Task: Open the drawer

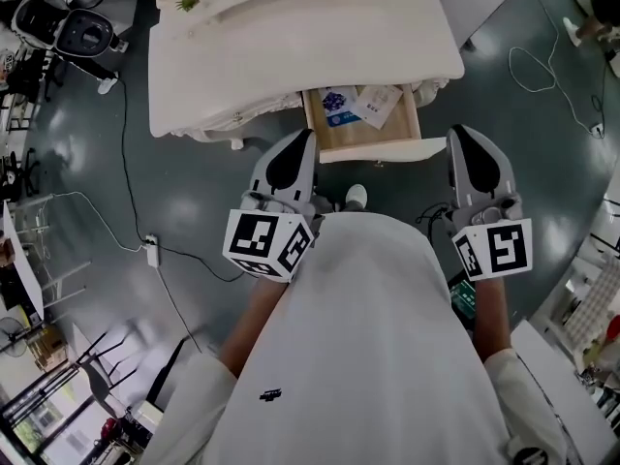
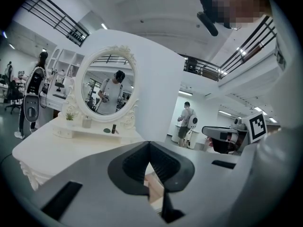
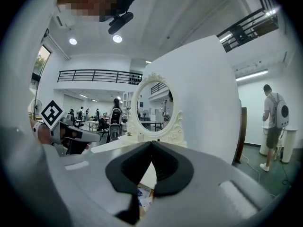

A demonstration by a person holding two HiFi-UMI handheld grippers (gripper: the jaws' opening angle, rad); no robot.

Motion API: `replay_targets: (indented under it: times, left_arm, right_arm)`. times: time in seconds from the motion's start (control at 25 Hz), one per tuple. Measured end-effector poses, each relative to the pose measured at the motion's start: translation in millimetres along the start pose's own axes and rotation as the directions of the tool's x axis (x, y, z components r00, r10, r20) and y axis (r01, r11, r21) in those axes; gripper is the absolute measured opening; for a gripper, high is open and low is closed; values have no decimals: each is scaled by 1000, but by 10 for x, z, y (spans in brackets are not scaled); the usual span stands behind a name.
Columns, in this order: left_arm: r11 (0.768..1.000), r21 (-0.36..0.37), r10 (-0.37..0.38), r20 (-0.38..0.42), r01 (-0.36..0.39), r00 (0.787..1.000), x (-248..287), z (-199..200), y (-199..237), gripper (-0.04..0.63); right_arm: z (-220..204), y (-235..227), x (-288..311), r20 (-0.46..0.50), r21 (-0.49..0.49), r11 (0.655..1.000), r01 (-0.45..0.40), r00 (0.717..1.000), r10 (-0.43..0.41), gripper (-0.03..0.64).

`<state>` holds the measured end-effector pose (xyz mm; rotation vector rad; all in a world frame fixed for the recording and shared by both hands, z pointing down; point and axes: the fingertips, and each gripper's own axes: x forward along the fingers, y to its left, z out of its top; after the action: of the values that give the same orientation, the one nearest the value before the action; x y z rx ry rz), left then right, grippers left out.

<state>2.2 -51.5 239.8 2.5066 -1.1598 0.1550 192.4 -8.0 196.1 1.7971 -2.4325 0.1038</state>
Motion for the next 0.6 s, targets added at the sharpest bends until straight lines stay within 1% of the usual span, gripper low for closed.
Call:
replay_targets:
  times: [0.36, 0.6]
  left_arm:
    - [1000, 4, 3, 5, -3, 1000, -27, -7, -25, 8]
    - [1000, 8, 1, 1, -1, 1000, -28, -18, -40, 8]
  right_arm:
    - [-5, 54, -17, -10, -2, 999, -34, 999, 34, 11]
    - [8, 48, -26, 0, 10, 999, -31, 1000, 31, 11]
